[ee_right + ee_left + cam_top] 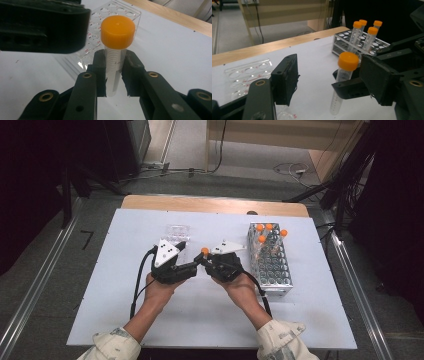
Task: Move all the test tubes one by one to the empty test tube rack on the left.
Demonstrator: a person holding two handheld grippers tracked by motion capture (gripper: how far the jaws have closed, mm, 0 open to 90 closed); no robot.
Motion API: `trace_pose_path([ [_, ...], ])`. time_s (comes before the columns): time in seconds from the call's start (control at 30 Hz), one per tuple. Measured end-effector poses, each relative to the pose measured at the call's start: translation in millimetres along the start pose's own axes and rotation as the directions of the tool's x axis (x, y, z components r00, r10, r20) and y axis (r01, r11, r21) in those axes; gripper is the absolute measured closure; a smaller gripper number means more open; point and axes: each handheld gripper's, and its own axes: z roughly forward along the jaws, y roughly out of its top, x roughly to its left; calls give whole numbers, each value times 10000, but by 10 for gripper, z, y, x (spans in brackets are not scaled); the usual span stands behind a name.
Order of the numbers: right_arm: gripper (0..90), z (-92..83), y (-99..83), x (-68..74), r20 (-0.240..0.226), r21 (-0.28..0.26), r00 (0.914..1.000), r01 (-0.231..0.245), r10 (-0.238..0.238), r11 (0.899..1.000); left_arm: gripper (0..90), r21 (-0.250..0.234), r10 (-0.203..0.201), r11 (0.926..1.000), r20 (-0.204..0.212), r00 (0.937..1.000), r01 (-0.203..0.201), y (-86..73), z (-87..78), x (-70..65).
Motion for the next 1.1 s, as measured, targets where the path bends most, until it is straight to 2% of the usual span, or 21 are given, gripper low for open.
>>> trace_pose_path([
  [0.17, 718, 7, 4, 33, -109, -15, 9999, 47, -47, 10000, 391, -3, 122, 9999, 326, 9994, -122, 13, 47, -39],
  [0.63, 718, 19, 20, 86, -284, -135, 9995, 151, -155, 9998, 605, 20, 225, 9997, 577, 9981, -227, 7, 60, -41],
  [0.93, 718, 4, 33, 93, -344, -192, 9992, 191, -198, 9996, 648, 167, 323, 9993, 705, 9970, -336, -8, 83, -57],
  [1.1, 718, -1, 35, 93, -372, -206, 9991, 186, -194, 9996, 681, 151, 250, 9995, 796, 9965, -263, -8, 90, -58],
])
